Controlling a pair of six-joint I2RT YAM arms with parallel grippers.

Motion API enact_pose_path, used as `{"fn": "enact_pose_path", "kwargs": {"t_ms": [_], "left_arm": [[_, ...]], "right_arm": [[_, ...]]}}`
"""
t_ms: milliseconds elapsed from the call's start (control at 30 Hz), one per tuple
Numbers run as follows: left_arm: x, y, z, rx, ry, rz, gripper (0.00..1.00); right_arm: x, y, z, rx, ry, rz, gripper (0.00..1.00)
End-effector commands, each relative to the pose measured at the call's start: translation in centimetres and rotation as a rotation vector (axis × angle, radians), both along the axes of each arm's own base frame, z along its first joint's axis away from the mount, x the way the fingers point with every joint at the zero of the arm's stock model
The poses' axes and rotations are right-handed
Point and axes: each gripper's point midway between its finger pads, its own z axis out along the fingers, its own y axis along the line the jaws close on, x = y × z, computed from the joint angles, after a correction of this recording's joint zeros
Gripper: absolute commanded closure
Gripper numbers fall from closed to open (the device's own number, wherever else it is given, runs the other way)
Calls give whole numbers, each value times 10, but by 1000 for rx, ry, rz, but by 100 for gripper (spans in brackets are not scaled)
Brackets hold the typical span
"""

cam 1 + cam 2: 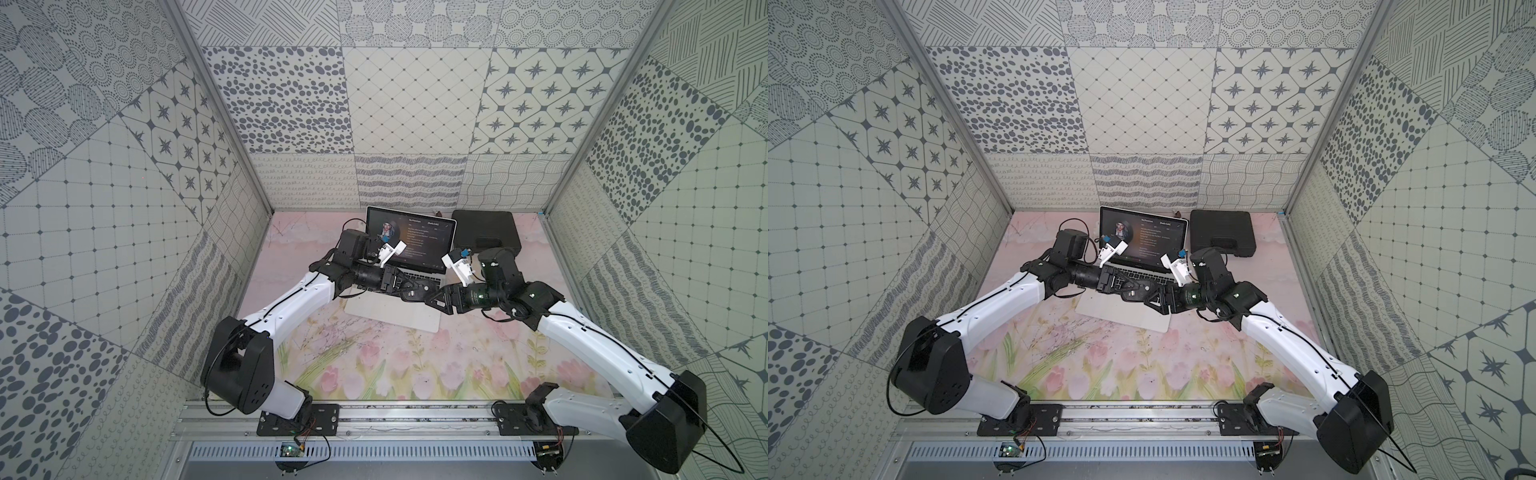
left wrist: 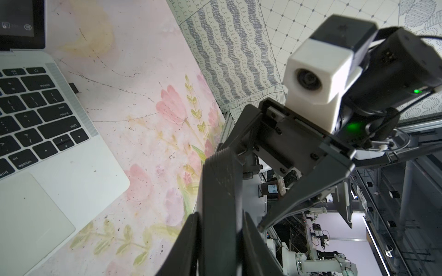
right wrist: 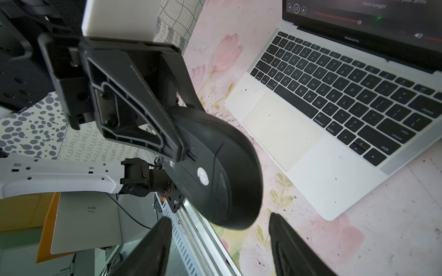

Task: Remove the wireless mouse receiver from the laptop
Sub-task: Pick up the mouse from the center of the board.

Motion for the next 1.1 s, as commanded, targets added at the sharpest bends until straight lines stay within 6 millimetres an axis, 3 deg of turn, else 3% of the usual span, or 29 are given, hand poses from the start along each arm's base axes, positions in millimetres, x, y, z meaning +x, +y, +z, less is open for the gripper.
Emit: {"fn": "enact_pose_path", "kwargs": {"t_ms": [0, 333, 533, 867, 967, 1067], "left_arm": [[-5, -4, 13, -47, 54, -26, 100], [-17, -4, 19, -77, 33, -69, 100], [-21, -3, 23, -90, 20, -84, 100], [-21, -5, 26, -106, 24, -98, 100], [-21, -4, 27, -110, 26, -99, 100], [-21, -5, 28, -118, 28, -103, 100]], "right_arm": [[11, 5, 5, 8, -35, -19, 37], [20, 16, 19, 76, -33, -25, 40], [23, 19, 17, 82, -15, -28, 41], [23, 16, 16, 84, -18, -37, 64], [23, 13, 15, 86, -13, -42, 63], [22, 14, 16, 101, -5, -37, 52]]}}
